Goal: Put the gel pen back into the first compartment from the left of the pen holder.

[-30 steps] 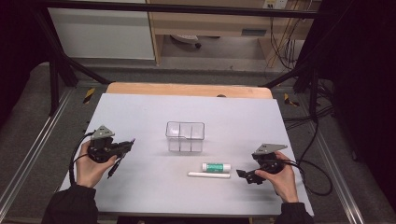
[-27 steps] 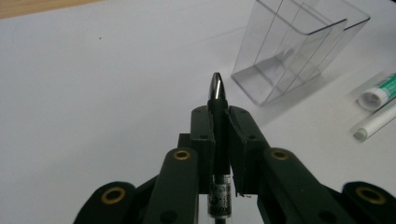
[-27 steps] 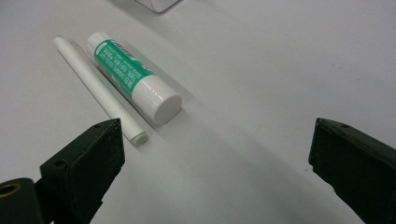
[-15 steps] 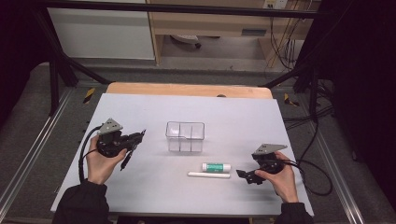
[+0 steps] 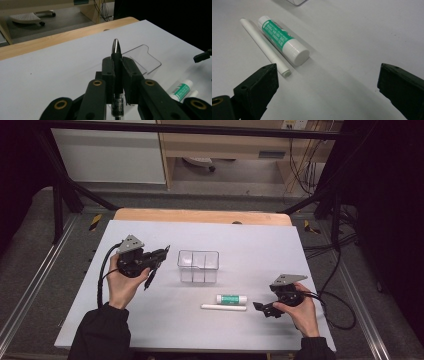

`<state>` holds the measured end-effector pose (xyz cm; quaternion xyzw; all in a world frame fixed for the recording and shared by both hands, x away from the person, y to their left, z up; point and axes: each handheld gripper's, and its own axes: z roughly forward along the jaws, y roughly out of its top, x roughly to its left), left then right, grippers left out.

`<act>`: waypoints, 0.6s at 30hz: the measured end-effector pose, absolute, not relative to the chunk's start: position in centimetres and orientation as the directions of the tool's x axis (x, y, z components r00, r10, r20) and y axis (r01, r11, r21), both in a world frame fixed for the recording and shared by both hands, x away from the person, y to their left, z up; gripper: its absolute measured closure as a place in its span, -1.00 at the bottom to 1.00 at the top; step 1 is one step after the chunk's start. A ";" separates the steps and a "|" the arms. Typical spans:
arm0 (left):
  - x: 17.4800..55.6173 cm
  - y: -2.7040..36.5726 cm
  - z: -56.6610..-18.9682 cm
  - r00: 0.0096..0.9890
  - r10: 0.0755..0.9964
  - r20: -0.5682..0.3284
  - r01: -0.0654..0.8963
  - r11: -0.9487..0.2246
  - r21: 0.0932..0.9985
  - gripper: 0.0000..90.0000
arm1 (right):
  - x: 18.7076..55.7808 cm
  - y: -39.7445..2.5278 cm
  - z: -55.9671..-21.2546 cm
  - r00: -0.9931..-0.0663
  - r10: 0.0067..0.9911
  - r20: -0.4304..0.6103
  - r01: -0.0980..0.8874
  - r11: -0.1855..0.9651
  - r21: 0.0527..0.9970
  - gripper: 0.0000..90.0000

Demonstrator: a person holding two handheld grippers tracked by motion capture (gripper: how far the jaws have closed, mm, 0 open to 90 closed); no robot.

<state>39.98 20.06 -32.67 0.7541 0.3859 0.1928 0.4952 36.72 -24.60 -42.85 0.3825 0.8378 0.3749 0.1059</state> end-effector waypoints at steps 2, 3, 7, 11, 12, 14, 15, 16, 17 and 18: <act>40.2 19.6 -32.5 0.629 0.771 -0.098 0.387 -0.201 0.900 0.78 | 36.7 -24.6 -42.9 -0.685 0.720 0.107 0.561 0.428 0.708 -0.91; 40.3 19.4 -32.4 0.630 0.770 -0.099 0.383 -0.197 0.902 0.78 | 36.7 -24.6 -42.9 -0.686 0.720 0.107 0.561 0.429 0.708 -0.91; 40.7 18.7 -32.0 0.630 0.770 -0.099 0.366 -0.182 0.913 0.78 | 36.7 -24.6 -42.9 -0.684 0.721 0.109 0.564 0.429 0.706 -0.91; 41.2 18.1 -31.7 0.633 0.768 -0.102 0.357 -0.172 0.918 0.78 | 36.7 -24.6 -42.9 -0.685 0.720 0.112 0.563 0.426 0.708 -0.91; 41.3 17.9 -31.6 0.632 0.768 -0.102 0.354 -0.170 0.920 0.78 | 36.7 -24.6 -42.9 -0.685 0.720 0.110 0.562 0.426 0.709 -0.91; 41.5 17.6 -31.3 0.633 0.767 -0.103 0.347 -0.162 0.924 0.78 | 36.7 -24.6 -42.9 -0.686 0.720 0.106 0.561 0.430 0.708 -0.91; 41.6 17.5 -31.2 0.634 0.766 -0.105 0.345 -0.159 0.925 0.78 | 36.7 -24.6 -42.9 -0.686 0.720 0.107 0.561 0.430 0.707 -0.91; 41.7 17.3 -31.1 0.635 0.766 -0.102 0.340 -0.158 0.927 0.78 | 36.7 -24.6 -42.9 -0.687 0.719 0.109 0.561 0.429 0.708 -0.91; 41.8 17.2 -31.0 0.636 0.765 -0.103 0.339 -0.157 0.928 0.78 | 36.7 -24.6 -42.9 -0.686 0.719 0.108 0.561 0.429 0.708 -0.91; 41.9 17.0 -30.9 0.636 0.765 -0.100 0.336 -0.158 0.928 0.78 | 36.7 -24.7 -42.9 -0.686 0.719 0.111 0.562 0.427 0.708 -0.91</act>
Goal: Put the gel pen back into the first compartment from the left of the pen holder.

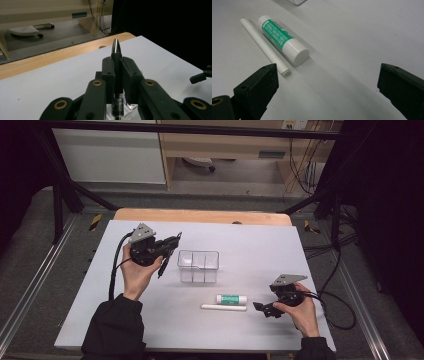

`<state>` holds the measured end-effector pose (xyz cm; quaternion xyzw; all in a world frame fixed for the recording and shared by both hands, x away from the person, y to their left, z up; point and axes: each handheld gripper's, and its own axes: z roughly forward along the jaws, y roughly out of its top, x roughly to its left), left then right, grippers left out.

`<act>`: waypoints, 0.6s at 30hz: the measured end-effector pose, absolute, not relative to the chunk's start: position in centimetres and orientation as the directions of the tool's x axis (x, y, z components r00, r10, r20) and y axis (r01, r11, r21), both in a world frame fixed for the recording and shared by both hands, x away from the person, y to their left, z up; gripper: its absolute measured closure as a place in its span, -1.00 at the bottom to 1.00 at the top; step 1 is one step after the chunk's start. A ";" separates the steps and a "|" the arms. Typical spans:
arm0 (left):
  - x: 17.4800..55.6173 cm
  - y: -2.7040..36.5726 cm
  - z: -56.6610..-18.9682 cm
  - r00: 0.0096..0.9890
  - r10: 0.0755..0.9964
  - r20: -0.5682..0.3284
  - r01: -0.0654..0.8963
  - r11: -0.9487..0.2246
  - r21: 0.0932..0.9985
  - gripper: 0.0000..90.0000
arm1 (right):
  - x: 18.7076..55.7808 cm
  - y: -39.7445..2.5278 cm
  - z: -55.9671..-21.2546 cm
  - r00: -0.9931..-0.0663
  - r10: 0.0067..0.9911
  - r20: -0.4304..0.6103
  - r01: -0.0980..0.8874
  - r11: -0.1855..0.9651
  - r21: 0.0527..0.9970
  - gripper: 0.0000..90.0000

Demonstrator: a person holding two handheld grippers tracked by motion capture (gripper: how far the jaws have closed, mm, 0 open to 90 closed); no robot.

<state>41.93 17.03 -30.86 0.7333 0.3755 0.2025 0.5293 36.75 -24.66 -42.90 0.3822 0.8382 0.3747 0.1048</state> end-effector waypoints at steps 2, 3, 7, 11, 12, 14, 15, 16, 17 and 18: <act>42.2 16.8 -30.7 0.636 0.765 -0.105 0.336 -0.152 0.930 0.78 | 36.7 -24.7 -42.9 -0.687 0.718 0.112 0.562 0.427 0.708 -0.91; 42.3 16.7 -30.6 0.636 0.765 -0.105 0.333 -0.149 0.931 0.78 | 36.7 -24.7 -42.9 -0.686 0.719 0.112 0.562 0.426 0.709 -0.91; 42.8 16.1 -30.2 0.636 0.765 -0.099 0.320 -0.145 0.936 0.78 | 36.7 -24.7 -42.9 -0.686 0.719 0.112 0.562 0.426 0.710 -0.91; 43.3 15.4 -29.9 0.637 0.764 -0.101 0.309 -0.133 0.942 0.78 | 36.7 -24.7 -42.9 -0.687 0.718 0.114 0.563 0.426 0.708 -0.91; 43.4 15.2 -29.9 0.638 0.763 -0.103 0.308 -0.130 0.943 0.78 | 36.7 -24.7 -42.9 -0.687 0.718 0.114 0.562 0.425 0.709 -0.91; 43.6 14.9 -29.8 0.639 0.763 -0.101 0.302 -0.128 0.945 0.78 | 36.7 -24.7 -42.9 -0.687 0.718 0.114 0.563 0.426 0.709 -0.91; 43.8 14.7 -29.8 0.639 0.763 -0.099 0.298 -0.127 0.946 0.78 | 36.7 -24.7 -42.9 -0.687 0.718 0.114 0.562 0.426 0.709 -0.91; 43.9 14.6 -29.9 0.639 0.763 -0.096 0.297 -0.129 0.946 0.78 | 36.7 -24.7 -42.9 -0.687 0.718 0.114 0.563 0.426 0.709 -0.91; 44.0 14.4 -29.9 0.638 0.764 -0.094 0.294 -0.129 0.947 0.78 | 36.8 -24.7 -42.9 -0.687 0.718 0.114 0.563 0.426 0.708 -0.91; 44.1 14.3 -29.9 0.638 0.764 -0.094 0.292 -0.127 0.948 0.78 | 36.8 -24.7 -42.9 -0.687 0.718 0.114 0.563 0.426 0.708 -0.91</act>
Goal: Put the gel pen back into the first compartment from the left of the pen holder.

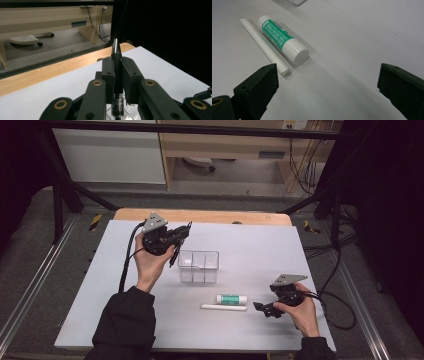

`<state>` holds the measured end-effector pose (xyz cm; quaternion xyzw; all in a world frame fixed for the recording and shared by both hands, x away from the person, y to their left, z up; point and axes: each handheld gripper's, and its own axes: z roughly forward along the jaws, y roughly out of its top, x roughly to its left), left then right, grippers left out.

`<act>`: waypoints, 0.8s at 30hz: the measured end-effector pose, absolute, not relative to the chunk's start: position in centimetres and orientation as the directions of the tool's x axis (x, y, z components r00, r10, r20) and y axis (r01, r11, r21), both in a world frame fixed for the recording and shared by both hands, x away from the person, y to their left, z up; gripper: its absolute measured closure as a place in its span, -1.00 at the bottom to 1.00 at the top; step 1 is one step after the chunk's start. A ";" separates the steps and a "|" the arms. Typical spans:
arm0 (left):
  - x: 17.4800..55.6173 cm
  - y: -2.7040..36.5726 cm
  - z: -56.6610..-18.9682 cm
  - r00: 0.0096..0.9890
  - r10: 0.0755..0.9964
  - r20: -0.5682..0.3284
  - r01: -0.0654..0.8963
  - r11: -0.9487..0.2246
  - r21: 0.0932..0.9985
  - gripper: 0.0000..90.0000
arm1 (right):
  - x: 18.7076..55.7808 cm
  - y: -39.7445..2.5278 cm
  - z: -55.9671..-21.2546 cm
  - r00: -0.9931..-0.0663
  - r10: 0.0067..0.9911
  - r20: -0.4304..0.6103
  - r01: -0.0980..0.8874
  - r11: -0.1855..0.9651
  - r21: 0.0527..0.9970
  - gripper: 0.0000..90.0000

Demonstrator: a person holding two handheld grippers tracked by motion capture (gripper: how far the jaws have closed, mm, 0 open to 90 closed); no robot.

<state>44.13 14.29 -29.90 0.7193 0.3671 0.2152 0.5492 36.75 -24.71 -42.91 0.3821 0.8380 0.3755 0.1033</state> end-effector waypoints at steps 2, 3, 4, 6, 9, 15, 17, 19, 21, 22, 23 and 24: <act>44.4 14.0 -29.9 0.637 0.766 -0.090 0.286 -0.127 0.950 0.78 | 36.7 -24.7 -42.9 -0.687 0.718 0.115 0.564 0.426 0.708 -0.91; 44.6 13.9 -29.9 0.637 0.766 -0.090 0.286 -0.126 0.950 0.78 | 36.7 -24.7 -42.9 -0.686 0.718 0.116 0.564 0.425 0.708 -0.91; 44.7 13.8 -29.9 0.638 0.765 -0.092 0.286 -0.124 0.950 0.78 | 36.7 -24.7 -42.9 -0.687 0.718 0.115 0.564 0.426 0.708 -0.91; 45.0 13.4 -29.9 0.638 0.765 -0.091 0.281 -0.122 0.952 0.78 | 36.8 -24.7 -42.9 -0.687 0.718 0.113 0.562 0.426 0.709 -0.91; 45.4 13.0 -30.0 0.639 0.764 -0.089 0.279 -0.123 0.952 0.78 | 36.8 -24.7 -42.9 -0.688 0.717 0.115 0.562 0.426 0.709 -0.91; 46.3 12.1 -30.6 0.642 0.762 -0.081 0.280 -0.134 0.950 0.78 | 36.8 -24.8 -42.9 -0.689 0.716 0.112 0.558 0.426 0.712 -0.91; 46.6 11.8 -30.9 0.642 0.762 -0.080 0.282 -0.138 0.949 0.78 | 36.8 -24.8 -42.9 -0.689 0.716 0.113 0.559 0.426 0.711 -0.91; 46.9 11.7 -31.3 0.641 0.763 -0.081 0.288 -0.142 0.947 0.78 | 36.8 -24.8 -42.9 -0.690 0.715 0.113 0.558 0.428 0.711 -0.91; 47.3 11.5 -31.7 0.639 0.764 -0.085 0.297 -0.144 0.944 0.78 | 36.8 -24.7 -42.9 -0.689 0.716 0.114 0.561 0.427 0.709 -0.91; 47.4 11.5 -31.8 0.638 0.765 -0.086 0.300 -0.144 0.943 0.78 | 36.8 -24.8 -42.9 -0.690 0.715 0.112 0.558 0.428 0.711 -0.91; 47.6 11.4 -32.0 0.638 0.766 -0.086 0.302 -0.146 0.942 0.78 | 36.8 -24.8 -42.9 -0.690 0.714 0.113 0.558 0.427 0.711 -0.91; 47.7 11.4 -32.0 0.637 0.766 -0.086 0.303 -0.147 0.941 0.78 | 36.8 -24.7 -42.9 -0.688 0.716 0.115 0.562 0.426 0.709 -0.91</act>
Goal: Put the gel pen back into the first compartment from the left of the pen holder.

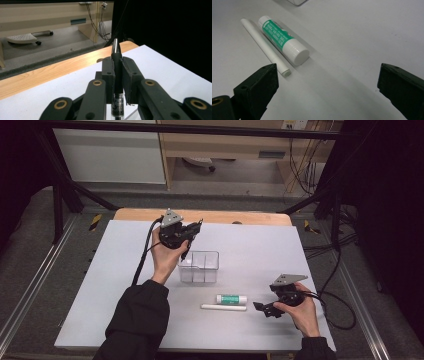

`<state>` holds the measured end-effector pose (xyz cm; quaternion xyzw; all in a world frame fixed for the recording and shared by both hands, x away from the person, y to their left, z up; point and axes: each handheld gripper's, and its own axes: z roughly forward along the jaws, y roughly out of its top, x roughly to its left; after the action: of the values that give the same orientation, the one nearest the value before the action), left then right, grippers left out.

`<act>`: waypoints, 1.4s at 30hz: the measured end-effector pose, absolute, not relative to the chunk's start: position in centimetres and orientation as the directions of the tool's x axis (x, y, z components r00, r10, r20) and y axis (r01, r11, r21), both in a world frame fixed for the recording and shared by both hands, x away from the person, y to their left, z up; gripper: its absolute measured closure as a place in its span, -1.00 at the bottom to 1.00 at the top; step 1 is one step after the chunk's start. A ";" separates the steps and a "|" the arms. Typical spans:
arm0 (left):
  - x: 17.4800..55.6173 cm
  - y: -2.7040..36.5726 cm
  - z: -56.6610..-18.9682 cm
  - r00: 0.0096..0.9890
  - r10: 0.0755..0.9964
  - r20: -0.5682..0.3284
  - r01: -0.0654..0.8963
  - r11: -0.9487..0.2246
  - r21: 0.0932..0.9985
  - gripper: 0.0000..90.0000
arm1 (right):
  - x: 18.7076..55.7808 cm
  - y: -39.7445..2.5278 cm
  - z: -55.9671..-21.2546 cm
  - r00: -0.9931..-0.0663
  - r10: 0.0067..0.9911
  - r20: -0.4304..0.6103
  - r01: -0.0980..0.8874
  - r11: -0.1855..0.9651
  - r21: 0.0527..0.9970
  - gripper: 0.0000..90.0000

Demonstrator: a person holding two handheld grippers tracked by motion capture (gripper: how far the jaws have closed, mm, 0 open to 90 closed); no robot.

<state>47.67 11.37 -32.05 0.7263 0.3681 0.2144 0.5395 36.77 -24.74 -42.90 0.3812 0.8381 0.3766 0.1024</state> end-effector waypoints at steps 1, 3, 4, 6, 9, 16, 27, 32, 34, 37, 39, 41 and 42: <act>47.8 11.3 -32.2 0.638 0.765 -0.086 0.305 -0.149 0.941 0.78 | 36.8 -24.7 -42.9 -0.690 0.715 0.114 0.561 0.428 0.709 -0.91; 47.9 11.3 -32.5 0.637 0.766 -0.085 0.308 -0.151 0.939 0.78 | 36.8 -24.7 -42.9 -0.690 0.714 0.115 0.562 0.429 0.707 -0.91; 48.0 11.3 -32.7 0.638 0.765 -0.084 0.310 -0.156 0.938 0.78 | 36.8 -24.7 -42.9 -0.690 0.715 0.114 0.562 0.430 0.707 -0.91; 48.2 11.3 -33.0 0.642 0.763 -0.078 0.313 -0.168 0.935 0.78 | 36.8 -24.7 -43.0 -0.690 0.714 0.115 0.560 0.428 0.709 -0.91; 48.2 11.3 -33.5 0.641 0.763 -0.084 0.317 -0.163 0.934 0.78 | 36.8 -24.8 -43.0 -0.691 0.714 0.115 0.561 0.428 0.709 -0.91; 48.2 11.7 -34.8 0.638 0.765 -0.089 0.341 -0.177 0.923 0.78 | 36.8 -24.8 -43.0 -0.692 0.713 0.114 0.559 0.429 0.710 -0.91; 47.3 12.4 -36.0 0.645 0.759 -0.086 0.352 -0.195 0.915 0.78 | 36.8 -24.8 -43.0 -0.690 0.714 0.114 0.560 0.427 0.710 -0.91; 47.0 12.7 -36.6 0.646 0.759 -0.088 0.366 -0.206 0.907 0.78 | 36.8 -24.8 -43.1 -0.691 0.714 0.114 0.559 0.428 0.710 -0.91; 46.9 12.8 -36.7 0.647 0.758 -0.084 0.368 -0.214 0.905 0.77 | 36.8 -24.8 -43.0 -0.689 0.715 0.118 0.563 0.426 0.708 -0.91; 46.8 13.0 -36.8 0.652 0.754 -0.079 0.380 -0.235 0.894 0.77 | 36.8 -24.8 -43.0 -0.689 0.716 0.117 0.563 0.426 0.708 -0.91; 46.7 13.1 -36.7 0.652 0.756 -0.067 0.384 -0.253 0.888 0.76 | 36.8 -24.8 -43.1 -0.690 0.715 0.113 0.560 0.428 0.710 -0.91; 46.6 13.3 -36.6 0.656 0.752 -0.062 0.392 -0.269 0.880 0.75 | 36.8 -24.8 -43.1 -0.691 0.714 0.112 0.559 0.430 0.709 -0.91; 46.5 13.5 -36.5 0.660 0.747 -0.073 0.401 -0.268 0.876 0.71 | 36.8 -24.8 -43.0 -0.690 0.715 0.114 0.561 0.429 0.708 -0.91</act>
<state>46.51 13.45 -36.50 0.7754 0.3701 0.1810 0.4785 36.79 -24.80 -43.05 0.3802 0.8390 0.3757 0.1024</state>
